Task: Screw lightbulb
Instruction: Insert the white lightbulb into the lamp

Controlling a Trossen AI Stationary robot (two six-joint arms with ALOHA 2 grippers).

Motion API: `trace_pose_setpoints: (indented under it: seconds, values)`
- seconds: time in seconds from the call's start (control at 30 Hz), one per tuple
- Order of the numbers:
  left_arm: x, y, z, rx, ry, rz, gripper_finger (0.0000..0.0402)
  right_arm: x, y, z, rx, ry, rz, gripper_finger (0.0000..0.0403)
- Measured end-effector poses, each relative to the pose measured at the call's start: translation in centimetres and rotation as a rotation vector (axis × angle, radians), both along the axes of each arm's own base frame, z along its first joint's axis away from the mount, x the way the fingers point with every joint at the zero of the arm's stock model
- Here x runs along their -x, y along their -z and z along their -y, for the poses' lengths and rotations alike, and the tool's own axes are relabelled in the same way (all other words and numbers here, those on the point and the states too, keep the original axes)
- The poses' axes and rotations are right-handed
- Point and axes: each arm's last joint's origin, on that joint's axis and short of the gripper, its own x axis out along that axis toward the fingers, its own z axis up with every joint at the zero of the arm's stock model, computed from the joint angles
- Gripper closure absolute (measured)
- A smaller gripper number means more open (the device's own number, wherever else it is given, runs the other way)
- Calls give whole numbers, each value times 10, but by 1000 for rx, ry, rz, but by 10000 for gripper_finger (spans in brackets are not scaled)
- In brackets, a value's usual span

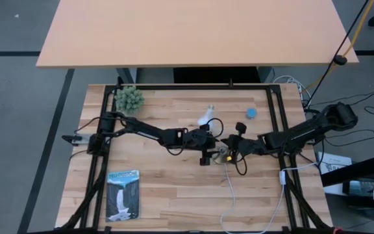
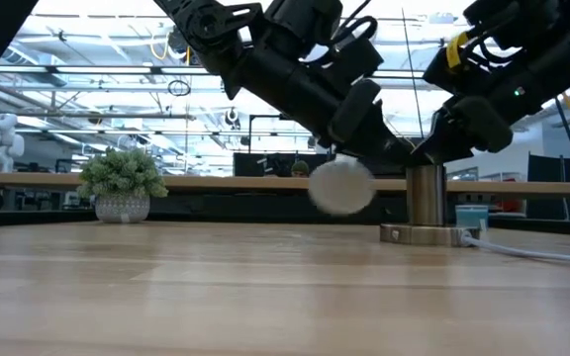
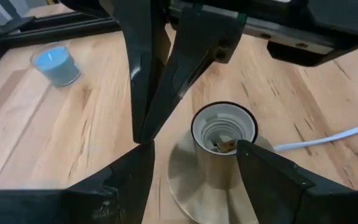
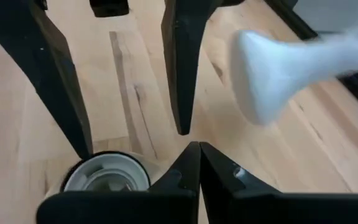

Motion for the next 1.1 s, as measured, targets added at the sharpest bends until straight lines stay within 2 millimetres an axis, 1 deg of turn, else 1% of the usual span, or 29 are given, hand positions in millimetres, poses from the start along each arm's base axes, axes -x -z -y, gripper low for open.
trace_pose_setpoints:
  seconds: [0.13, 0.2, 0.27, 0.37, 0.53, 0.57, 0.63, 0.73, 0.8, 0.87, 0.97, 1.03, 1.1]
  values:
    - [0, 1, 3, -3, 2, -7, 170, 2, -3, -2, -21, -1, 12, 403]
    - [2, -2, 2, -23, -39, -18, 170, 4, -7, -4, -15, -16, 26, 403]
    - [6, -11, 0, -56, -116, -21, 170, 6, -13, -4, -14, -26, 52, 403]
    - [15, -30, -10, -68, -223, -27, 170, 11, -22, -3, -16, -22, 88, 403]
    - [34, -57, -29, -15, -297, -67, 170, 20, -34, -1, -32, -24, 131, 403]
    - [40, -58, -32, 0, -312, -77, 170, 21, -36, -1, -36, -24, 140, 403]
    - [52, -56, -39, 41, -340, -75, 170, 23, -38, 0, -46, -21, 148, 403]
    - [79, -37, -44, 122, -395, -96, 170, 25, -40, 1, -78, -4, 161, 403]
    - [98, -26, -46, 194, -426, -69, 170, 24, -39, 5, -108, 3, 154, 403]
    - [113, -17, -47, 275, -445, 7, 170, 23, -37, 11, -147, 8, 117, 403]
    - [132, -1, -45, 352, -475, 71, 170, 16, -43, 24, -200, 37, 42, 403]
    - [140, 4, -45, 382, -487, 101, 170, 7, -51, 35, -208, 55, 0, 403]
    - [143, 8, -45, 395, -495, 109, 170, -5, -62, 47, -204, 53, -43, 403]
